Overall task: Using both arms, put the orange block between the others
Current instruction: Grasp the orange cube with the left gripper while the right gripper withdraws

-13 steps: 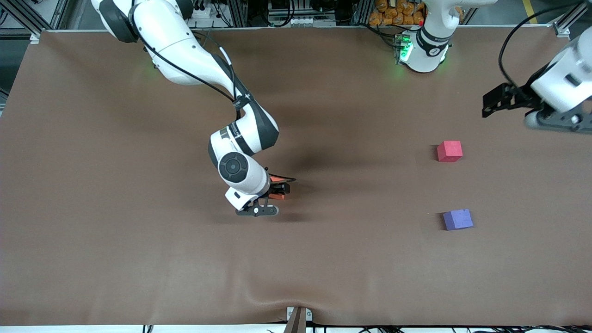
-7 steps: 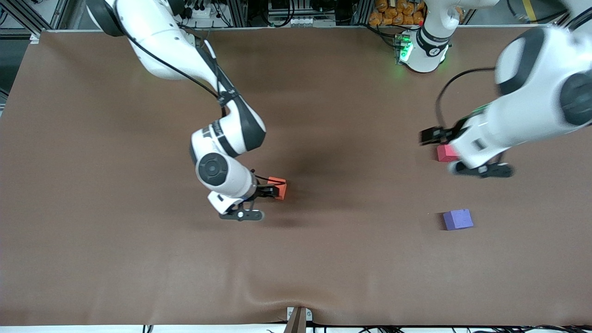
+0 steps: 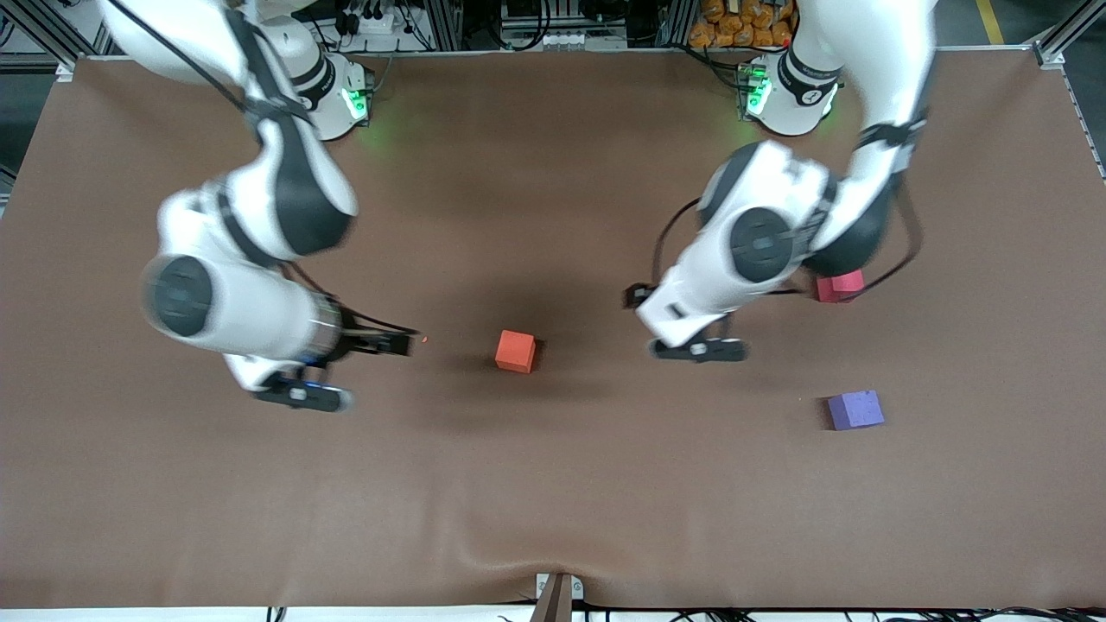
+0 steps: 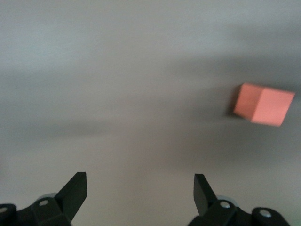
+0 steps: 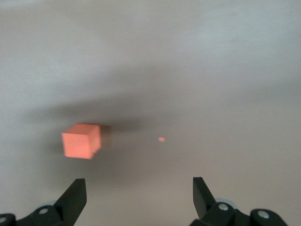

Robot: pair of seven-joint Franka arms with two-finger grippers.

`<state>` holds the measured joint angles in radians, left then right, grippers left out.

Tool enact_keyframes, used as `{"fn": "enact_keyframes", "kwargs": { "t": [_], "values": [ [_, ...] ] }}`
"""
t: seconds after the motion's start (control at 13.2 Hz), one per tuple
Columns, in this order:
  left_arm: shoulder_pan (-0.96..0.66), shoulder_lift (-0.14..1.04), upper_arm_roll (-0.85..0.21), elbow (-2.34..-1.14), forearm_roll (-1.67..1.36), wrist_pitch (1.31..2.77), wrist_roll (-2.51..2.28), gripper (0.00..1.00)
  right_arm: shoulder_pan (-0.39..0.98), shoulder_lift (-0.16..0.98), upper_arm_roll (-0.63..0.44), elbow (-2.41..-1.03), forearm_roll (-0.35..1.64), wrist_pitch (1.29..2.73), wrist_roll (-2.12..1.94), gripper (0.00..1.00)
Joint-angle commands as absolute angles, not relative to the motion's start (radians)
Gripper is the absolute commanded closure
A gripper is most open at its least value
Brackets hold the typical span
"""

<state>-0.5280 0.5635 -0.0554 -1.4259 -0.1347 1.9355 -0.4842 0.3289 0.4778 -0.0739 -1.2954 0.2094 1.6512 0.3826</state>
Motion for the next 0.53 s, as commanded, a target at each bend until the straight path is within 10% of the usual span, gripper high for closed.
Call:
{"fn": "enact_keyframes", "kwargs": {
  "t": [0.0, 0.45],
  "values": [
    [-0.618, 0.704, -0.037, -1.345, -0.135, 2.127, -0.552, 0.0, 0.243, 0.378, -0.055, -1.354, 0.167, 1.621, 0.254, 0.0],
    [-0.805, 0.853, 0.063, -1.345, -0.13, 2.532, -0.627, 0.0, 0.074, 0.246, -0.055, -1.351, 0.054, 1.415, 0.166, 0.0]
  ]
}}
